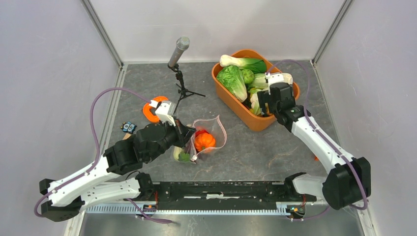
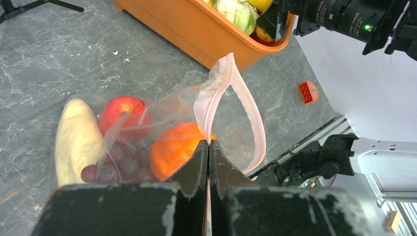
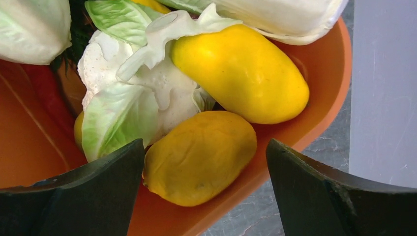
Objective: Place the food in the zip-top bag and seal the zipper
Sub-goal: Pick up the fake fruit from the bin.
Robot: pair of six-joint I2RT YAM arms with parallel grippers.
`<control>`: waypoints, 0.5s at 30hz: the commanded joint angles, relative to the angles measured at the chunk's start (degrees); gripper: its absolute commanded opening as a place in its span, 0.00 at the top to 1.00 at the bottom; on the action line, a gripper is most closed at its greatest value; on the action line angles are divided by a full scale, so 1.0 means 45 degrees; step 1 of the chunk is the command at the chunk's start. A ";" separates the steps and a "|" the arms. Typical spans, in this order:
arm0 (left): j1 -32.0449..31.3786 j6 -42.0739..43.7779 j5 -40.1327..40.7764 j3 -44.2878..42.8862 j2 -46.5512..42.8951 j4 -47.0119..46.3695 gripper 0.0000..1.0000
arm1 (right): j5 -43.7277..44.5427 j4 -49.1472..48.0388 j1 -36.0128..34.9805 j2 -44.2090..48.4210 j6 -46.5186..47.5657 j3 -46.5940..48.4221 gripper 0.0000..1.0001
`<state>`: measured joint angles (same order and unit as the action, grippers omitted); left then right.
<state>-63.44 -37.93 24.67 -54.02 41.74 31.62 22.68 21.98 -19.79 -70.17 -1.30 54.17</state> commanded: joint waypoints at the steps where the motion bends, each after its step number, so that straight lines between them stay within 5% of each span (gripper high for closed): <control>1: 0.0000 0.0002 0.0051 0.0050 -0.0266 -0.0341 0.98 | -0.0322 0.0193 0.0141 -0.0591 0.0520 0.0724 0.05; 15: 0.0007 0.0052 0.0016 0.0050 -0.0126 -0.0385 0.98 | -0.2562 0.0093 0.0140 -0.0021 0.0309 0.0505 0.36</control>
<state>-63.44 -37.93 24.69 -53.93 41.52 31.62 17.80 24.56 -19.25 -73.82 0.30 56.45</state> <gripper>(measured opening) 0.036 0.818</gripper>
